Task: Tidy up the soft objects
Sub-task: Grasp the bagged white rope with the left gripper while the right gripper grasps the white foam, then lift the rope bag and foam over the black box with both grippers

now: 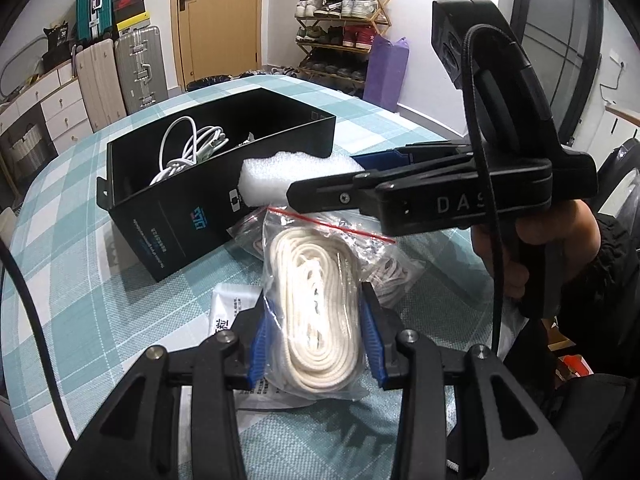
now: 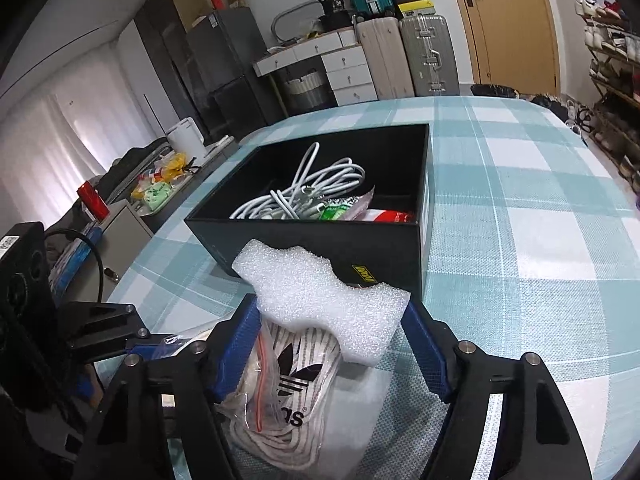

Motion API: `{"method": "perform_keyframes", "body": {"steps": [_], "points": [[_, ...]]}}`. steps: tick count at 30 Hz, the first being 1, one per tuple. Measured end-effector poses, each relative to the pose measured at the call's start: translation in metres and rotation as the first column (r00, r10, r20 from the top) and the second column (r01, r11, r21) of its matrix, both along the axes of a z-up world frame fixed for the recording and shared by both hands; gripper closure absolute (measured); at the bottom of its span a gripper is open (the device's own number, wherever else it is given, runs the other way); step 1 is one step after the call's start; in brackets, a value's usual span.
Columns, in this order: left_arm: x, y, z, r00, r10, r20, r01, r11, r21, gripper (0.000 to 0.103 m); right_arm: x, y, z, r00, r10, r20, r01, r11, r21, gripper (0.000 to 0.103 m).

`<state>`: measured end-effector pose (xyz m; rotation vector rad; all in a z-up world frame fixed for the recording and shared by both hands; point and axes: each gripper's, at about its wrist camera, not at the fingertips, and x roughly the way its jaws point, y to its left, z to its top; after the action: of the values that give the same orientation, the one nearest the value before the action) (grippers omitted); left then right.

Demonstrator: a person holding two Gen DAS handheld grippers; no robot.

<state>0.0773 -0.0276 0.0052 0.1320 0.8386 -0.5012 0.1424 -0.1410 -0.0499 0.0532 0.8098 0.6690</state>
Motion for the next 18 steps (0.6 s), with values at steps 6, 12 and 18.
{"method": "perform_keyframes", "body": {"steps": [6,12,18], "points": [[-0.002,-0.001,0.000,1.000,-0.008,-0.001,0.008,1.000,0.005,0.065,-0.002,-0.006,0.006,1.000,-0.006,0.024,0.006,1.000,0.012,0.030],[-0.002,0.001,0.002,1.000,0.003,0.002,-0.003,1.000,0.004,0.065,-0.001,-0.019,0.015,0.997,-0.045,0.055,0.044,0.999,0.020,0.031],[-0.003,0.007,0.010,0.999,0.031,0.025,-0.031,0.999,-0.016,0.065,-0.003,-0.025,0.025,0.995,-0.055,0.086,0.053,0.998,0.028,0.031]]}}
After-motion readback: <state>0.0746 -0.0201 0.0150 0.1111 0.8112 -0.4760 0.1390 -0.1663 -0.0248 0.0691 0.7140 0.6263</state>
